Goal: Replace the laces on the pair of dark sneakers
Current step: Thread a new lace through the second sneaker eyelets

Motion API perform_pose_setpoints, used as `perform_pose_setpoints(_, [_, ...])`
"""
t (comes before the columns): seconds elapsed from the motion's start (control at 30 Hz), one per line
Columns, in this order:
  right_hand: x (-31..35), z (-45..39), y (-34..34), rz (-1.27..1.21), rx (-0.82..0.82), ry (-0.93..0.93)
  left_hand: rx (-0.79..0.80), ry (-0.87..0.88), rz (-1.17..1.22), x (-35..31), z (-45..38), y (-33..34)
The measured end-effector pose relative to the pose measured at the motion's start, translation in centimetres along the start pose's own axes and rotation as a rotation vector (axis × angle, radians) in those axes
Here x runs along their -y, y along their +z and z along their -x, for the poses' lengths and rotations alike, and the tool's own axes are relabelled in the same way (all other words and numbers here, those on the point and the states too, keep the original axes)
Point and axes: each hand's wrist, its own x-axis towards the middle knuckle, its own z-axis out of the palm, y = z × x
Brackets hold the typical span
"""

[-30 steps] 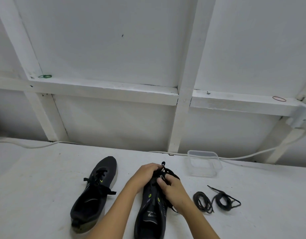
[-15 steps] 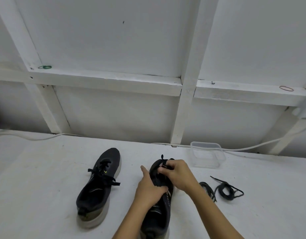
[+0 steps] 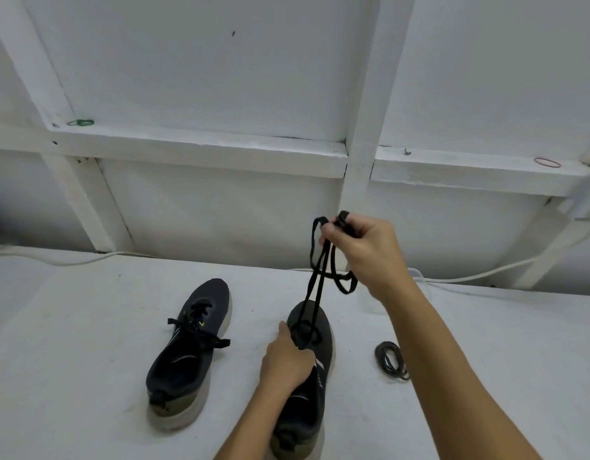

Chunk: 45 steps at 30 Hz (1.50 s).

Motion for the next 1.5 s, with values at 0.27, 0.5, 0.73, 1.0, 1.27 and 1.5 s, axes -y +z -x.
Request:
perform_pose_setpoints(0.27, [1.5,-0.6,-0.3,-0.033,-0.128,-0.048,0.002,0.007,0.016,0.0,0.3,-0.3])
perform_pose_setpoints(0.5, [2.1,-1.5,0.0,0.04,-0.123,-0.091,-0.021,0.012,0.025,0.1,0.1,0.0])
perform_pose_setpoints(0.73, [1.4,-2.3,0.5,0.1,-0.051,0.01,0.014,0.138,0.014,0.8,-0.9,-1.0])
perform_pose_setpoints(1.0, [-3.2,-2.3,0.4,0.272,0.043,0.205,-0.132,0.423,-0.14,-1.2,-2.6,-2.7])
perform_pose_setpoints(1.27, [-9.5,1.2,-0.9,0.844,0.227,0.455,0.002,0.235,0.342,-0.1,-3.5,-4.5])
perform_pose_setpoints(1.5, [-11.0,5.5,1.9,0.732,0.201,0.324,-0.005,0.255,0.438,-0.2,-3.6,-4.8])
